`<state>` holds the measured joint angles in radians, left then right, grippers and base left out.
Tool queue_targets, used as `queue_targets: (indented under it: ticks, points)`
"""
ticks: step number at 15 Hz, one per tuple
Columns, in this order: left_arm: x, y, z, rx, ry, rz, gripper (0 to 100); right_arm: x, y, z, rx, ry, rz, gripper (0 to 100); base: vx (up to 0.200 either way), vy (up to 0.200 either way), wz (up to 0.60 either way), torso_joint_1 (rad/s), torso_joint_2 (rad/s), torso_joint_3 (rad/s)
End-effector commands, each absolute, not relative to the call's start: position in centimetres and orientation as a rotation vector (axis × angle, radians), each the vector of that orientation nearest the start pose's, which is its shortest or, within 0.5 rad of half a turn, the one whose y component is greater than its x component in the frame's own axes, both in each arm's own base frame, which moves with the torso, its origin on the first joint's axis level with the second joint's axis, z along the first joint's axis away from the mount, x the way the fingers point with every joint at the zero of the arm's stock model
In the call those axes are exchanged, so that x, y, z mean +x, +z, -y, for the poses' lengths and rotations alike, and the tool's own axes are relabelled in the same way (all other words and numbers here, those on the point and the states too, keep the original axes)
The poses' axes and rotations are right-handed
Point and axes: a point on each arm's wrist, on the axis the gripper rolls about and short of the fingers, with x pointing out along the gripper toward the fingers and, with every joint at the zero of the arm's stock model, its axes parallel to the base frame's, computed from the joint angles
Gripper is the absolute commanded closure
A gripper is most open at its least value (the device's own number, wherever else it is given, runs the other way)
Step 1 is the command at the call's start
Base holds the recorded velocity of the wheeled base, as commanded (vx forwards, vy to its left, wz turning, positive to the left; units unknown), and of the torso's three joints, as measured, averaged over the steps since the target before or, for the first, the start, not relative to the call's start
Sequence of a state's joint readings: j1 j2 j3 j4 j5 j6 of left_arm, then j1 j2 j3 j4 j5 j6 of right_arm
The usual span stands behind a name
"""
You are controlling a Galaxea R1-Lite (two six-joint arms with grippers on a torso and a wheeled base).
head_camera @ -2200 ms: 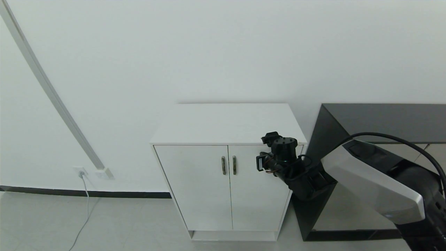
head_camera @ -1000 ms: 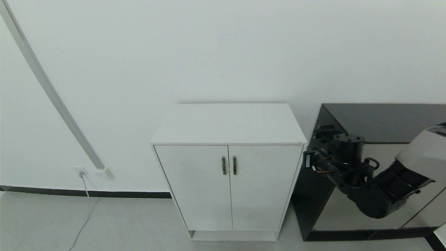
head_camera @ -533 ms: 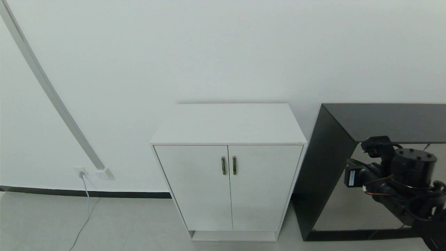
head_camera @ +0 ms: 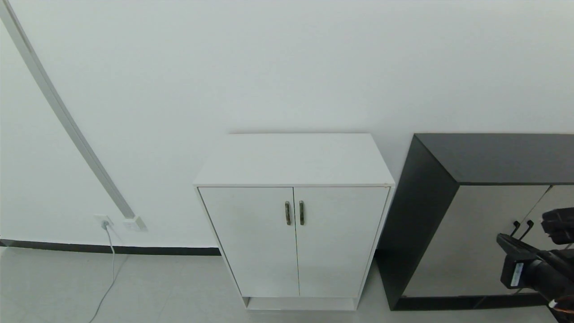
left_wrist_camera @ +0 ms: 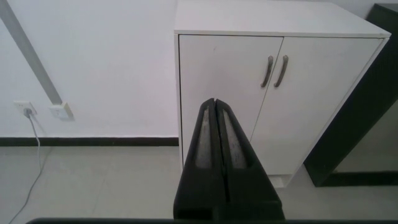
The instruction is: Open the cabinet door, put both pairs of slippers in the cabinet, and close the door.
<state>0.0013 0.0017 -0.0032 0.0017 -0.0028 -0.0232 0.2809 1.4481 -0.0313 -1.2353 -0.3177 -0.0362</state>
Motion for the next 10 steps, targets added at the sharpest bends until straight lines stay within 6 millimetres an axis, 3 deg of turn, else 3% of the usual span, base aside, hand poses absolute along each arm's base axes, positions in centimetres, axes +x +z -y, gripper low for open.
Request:
queue_targets:
  ticks: [1,2,5,10]
  points:
    - [-2.3,7.6,0.0,-0.023,-0.002,0.000,100,13.3,13.0,-3.1,-0.073,-0.036,-0.112,100,0.000,0.000,0.00,0.000,0.00,0.000]
    - [-2.3,7.6,0.0,-0.023,-0.002,0.000,100,12.9,13.1,-3.0,-0.073,-0.036,-0.112,100,0.000,0.000,0.00,0.000,0.00,0.000]
    - [-2.3,7.6,0.0,-0.023,-0.002,0.000,100,9.3,13.2,-2.0,-0.080,-0.020,-0.143,100,0.000,0.000,0.00,0.000,0.00,0.000]
    - [-2.3,7.6,0.0,-0.023,-0.002,0.000,100,5.1,11.9,-0.9,-0.089,0.045,-0.202,100,0.000,0.000,0.00,0.000,0.00,0.000]
